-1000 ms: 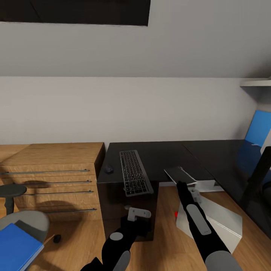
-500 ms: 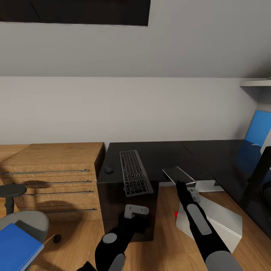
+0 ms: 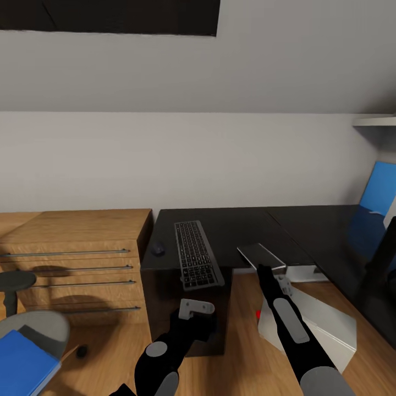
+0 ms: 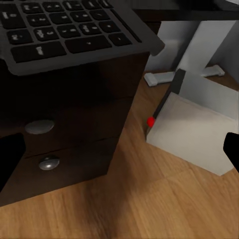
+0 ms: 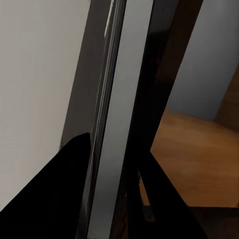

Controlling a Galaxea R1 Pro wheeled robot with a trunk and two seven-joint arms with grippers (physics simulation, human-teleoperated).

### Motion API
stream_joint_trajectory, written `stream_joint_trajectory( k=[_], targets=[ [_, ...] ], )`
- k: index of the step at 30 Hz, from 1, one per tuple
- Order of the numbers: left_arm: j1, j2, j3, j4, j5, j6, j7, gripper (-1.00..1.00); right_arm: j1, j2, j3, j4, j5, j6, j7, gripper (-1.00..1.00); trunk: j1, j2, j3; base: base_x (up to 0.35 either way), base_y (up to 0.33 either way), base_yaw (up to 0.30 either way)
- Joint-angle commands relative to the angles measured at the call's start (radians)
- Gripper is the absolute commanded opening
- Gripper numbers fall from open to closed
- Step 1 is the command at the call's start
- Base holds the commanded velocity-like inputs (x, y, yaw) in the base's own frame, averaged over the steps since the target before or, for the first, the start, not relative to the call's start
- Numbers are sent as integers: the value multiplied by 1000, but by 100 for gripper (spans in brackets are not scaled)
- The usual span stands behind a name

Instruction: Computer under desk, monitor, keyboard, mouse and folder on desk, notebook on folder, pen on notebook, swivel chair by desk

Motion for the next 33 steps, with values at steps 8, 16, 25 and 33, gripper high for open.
stream_joint_trajectory(
  k=[8,16,25,33],
  targets=[
    [-1,-1,-2,-1,11,3,10,100,0,0,0,23,-12,-4,-7,-100,0,0,-1,184,0,0],
    [-1,-1,-2,-1,11,4,10,100,0,0,1,23,-11,-4,-8,-100,0,0,-1,33,0,0],
    [-1,-1,-2,-1,11,4,10,100,0,0,1,23,-11,-4,-10,-100,0,0,-1,37,0,0],
    [-1,-1,-2,0,11,4,10,100,0,0,1,23,-11,-4,-12,-100,0,0,-1,2,0,0]
  ],
)
